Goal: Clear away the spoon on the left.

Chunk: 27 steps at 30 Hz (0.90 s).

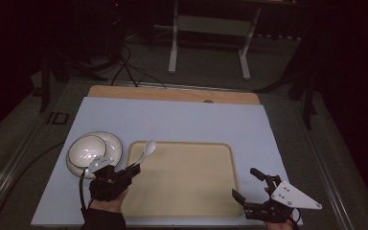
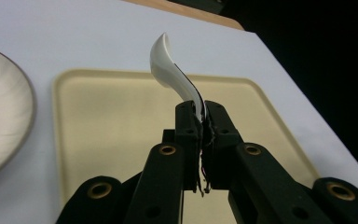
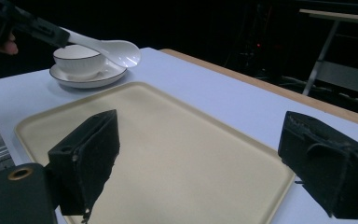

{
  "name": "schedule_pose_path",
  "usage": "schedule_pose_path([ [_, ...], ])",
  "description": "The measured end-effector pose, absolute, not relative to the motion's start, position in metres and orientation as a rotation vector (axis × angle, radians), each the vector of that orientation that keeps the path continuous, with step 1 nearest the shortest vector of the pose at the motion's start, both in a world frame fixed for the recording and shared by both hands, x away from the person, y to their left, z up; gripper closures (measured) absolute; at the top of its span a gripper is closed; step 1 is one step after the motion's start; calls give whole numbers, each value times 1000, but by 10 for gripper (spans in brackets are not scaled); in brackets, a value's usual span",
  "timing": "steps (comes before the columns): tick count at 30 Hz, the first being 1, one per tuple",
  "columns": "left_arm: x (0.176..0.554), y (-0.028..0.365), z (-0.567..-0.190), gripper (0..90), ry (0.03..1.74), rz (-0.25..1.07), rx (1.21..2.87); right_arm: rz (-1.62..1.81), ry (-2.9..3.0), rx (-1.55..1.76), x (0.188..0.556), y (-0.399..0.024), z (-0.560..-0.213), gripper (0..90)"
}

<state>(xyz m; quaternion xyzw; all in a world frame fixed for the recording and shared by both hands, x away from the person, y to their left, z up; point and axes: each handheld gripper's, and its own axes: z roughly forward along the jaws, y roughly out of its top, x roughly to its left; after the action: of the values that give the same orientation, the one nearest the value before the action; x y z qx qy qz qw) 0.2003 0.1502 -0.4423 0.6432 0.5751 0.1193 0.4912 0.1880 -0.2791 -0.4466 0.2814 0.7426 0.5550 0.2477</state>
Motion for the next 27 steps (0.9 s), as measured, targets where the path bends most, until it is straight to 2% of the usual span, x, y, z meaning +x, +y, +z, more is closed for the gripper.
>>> schedule_pose_path([
  [10,203,136,-476,860,1430,258,1558,1507,2032,770,188,-279,-447,126],
  [21,207,127,-498,860,1491,269,1561,1510,2041,773,189,-279,-448,127],
  [27,208,127,-508,858,1514,224,1543,1513,2043,777,189,-280,-448,127],
])
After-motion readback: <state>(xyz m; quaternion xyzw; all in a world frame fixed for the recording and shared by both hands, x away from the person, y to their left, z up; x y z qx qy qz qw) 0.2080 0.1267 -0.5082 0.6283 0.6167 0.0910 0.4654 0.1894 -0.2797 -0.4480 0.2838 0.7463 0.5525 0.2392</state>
